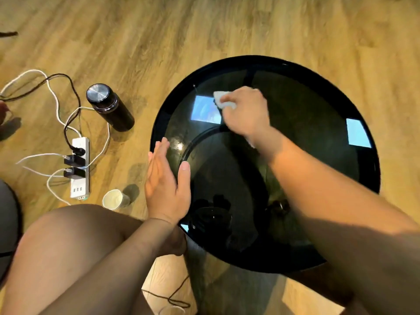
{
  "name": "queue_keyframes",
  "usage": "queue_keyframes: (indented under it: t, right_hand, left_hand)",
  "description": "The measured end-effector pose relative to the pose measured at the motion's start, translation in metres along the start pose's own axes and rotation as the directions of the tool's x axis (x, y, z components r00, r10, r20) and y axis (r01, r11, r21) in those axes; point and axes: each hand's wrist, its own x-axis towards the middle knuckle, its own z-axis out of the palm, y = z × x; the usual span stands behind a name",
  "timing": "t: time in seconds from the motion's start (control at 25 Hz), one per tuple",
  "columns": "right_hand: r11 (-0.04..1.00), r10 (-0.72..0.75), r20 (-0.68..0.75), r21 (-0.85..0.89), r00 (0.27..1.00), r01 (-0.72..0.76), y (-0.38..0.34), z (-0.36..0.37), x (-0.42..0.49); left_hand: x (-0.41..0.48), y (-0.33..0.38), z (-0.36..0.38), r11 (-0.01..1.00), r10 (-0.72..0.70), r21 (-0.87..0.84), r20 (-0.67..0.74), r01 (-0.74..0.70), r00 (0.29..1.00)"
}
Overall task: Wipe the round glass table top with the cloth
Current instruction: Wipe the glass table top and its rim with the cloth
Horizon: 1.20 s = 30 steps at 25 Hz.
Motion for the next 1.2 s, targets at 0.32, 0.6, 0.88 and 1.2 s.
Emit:
queue_keyframes:
  t: [0.32, 0.6, 0.88, 1.2]
  right_hand:
    - [0.920, -0.377, 0.212, -0.030, 0.902, 0.391, -0.039, 0.018, -0.063]
    - [0.922, 0.358, -0.085, -0.127, 0.930, -0.366, 0.192, -0.096, -0.025]
    - [1.000, -0.025, -0.019, 0.002, 0.999, 0.025, 0.026, -0.023, -0.093]
    - [0.600, 0.037, 0.212, 0.777, 0.976, -0.192, -0.030, -0.023, -0.150]
  left_hand:
    - [-0.001, -0.004, 0.002, 0.998, -0.053, -0.030, -0.023, 0.052, 0.998]
    - [-0.001, -0.002, 0.003, 0.995, -0.089, -0.043, -0.021, 0.088, 0.996]
    - [-0.001, -0.004, 0.001, 0.997, -0.072, -0.035, -0.014, 0.071, 0.997]
    - [0.000, -0.008, 0.002, 0.987, -0.036, -0.160, -0.102, 0.019, 0.994]
